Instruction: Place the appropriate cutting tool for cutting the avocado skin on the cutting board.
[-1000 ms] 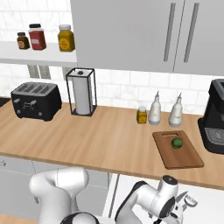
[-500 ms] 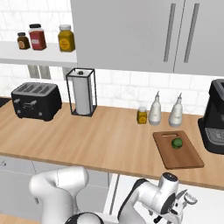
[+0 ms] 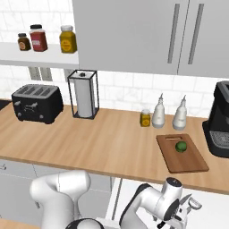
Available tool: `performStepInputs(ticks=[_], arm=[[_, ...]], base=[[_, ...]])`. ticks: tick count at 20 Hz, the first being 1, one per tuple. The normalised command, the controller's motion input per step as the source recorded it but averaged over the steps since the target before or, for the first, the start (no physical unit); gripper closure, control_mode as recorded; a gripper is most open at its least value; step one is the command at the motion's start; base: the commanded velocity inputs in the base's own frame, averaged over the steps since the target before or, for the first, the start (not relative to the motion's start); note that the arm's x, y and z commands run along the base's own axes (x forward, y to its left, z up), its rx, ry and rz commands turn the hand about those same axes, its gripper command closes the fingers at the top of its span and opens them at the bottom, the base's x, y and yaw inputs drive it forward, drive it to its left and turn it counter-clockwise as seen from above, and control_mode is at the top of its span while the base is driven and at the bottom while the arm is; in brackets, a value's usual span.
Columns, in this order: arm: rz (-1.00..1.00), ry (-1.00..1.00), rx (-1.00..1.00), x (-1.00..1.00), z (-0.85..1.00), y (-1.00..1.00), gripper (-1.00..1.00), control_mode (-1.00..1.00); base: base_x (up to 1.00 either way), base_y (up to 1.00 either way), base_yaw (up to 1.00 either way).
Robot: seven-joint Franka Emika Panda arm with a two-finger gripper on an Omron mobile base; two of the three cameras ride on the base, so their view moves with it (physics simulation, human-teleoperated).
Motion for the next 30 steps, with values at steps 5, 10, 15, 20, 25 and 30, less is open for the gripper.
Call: performStepInputs(ticks=[5,10,15,20,25,30], arm=[[-0.06,0.00,0.00,-0.09,-0.19,0.17,1.00,-1.00],[-0.07,0.00,0.00,-0.16,-0.06,0.24,1.00,-1.00],[-0.04,0.00,0.00,0.00,0.04,0.25,1.00,-1.00],[-0.01,0.00,0.00,-0.18,0.62,0.25,1.00,-1.00],[-0.04,0.00,0.00,-0.12,0.68,0.07,1.00,-1.00],[-0.14,0.08,0.05,-0.30,0.42,0.18,1.00,-1.00]], base=[[0.00,0.00,0.00],[0.00,0.00,0.00],[0.00,0.00,0.00],[0.00,0.00,0.00],[0.00,0.00,0.00],[0.00,0.00,0.00]])
